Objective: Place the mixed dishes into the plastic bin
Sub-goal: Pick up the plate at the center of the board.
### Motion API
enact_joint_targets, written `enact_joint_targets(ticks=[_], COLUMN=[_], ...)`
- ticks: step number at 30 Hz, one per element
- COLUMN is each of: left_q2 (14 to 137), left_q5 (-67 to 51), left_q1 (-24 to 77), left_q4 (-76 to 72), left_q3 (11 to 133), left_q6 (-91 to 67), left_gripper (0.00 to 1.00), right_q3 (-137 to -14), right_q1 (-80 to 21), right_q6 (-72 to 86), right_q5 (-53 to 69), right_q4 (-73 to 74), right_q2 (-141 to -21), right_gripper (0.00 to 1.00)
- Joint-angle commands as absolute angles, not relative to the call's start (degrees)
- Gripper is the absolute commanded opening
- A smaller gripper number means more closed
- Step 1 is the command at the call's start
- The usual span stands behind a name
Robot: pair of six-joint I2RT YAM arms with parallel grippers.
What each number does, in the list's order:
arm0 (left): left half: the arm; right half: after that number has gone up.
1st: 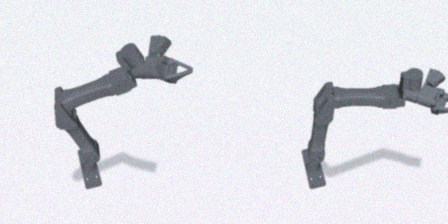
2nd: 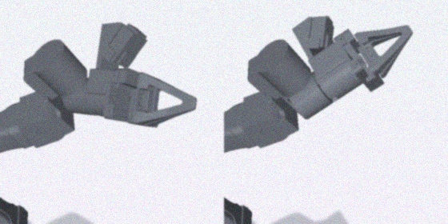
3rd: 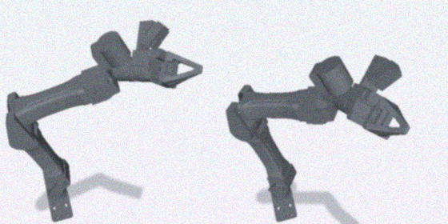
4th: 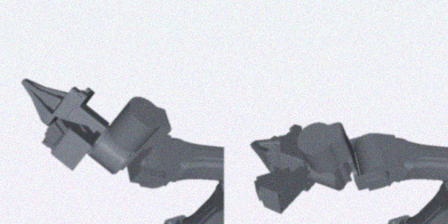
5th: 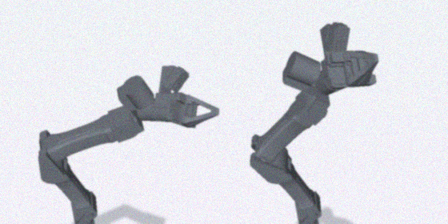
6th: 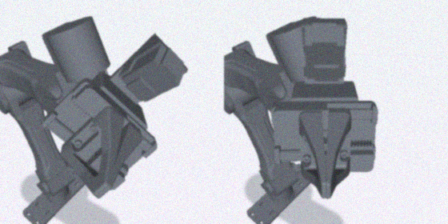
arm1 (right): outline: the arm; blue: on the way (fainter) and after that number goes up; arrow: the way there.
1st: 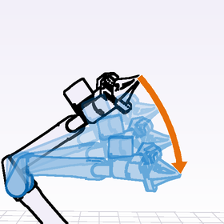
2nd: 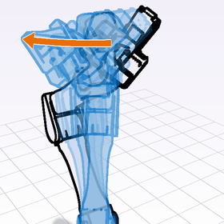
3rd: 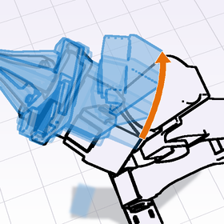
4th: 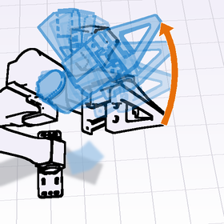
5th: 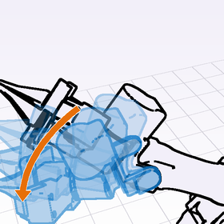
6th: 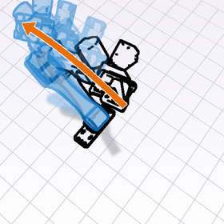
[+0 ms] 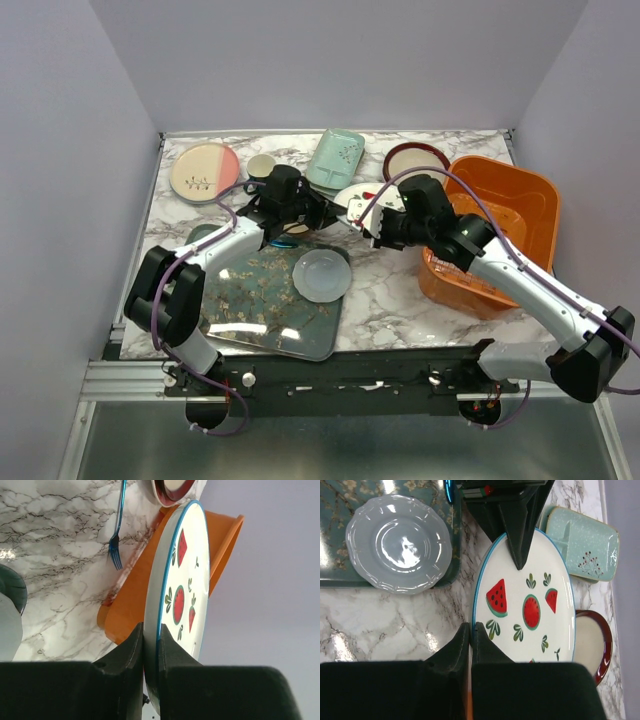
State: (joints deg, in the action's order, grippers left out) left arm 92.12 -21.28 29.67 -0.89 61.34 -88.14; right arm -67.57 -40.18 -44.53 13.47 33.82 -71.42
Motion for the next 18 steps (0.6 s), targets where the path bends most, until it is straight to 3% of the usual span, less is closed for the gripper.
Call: enact_joint_targets(ticks=[1, 11, 18], left_q2=[90.09, 84.73, 81.04], left_q5=[-24.43, -25.22, -24.61], left_q1=[29.88, 29.88, 29.88], left_q4=[-8.60, -17.57, -20.74], left_q3=[60.30, 52.31, 48.96], left_q6=[-84.12, -79.98, -82.26], left_gripper=[0.00, 0.00, 0.00], right_q3=[-66.27, -62.67, -63.98], right_q1=[-40.61, -40.69, -42.09], right_q6=[-47.11, -49.31, -50.27], right_q5=[15.47, 13.62, 10.74], right_q4=[32.69, 35.24, 38.76], right_q2=[-68.03, -66.44, -69.52], right_gripper=[0.06, 0.47, 0.68])
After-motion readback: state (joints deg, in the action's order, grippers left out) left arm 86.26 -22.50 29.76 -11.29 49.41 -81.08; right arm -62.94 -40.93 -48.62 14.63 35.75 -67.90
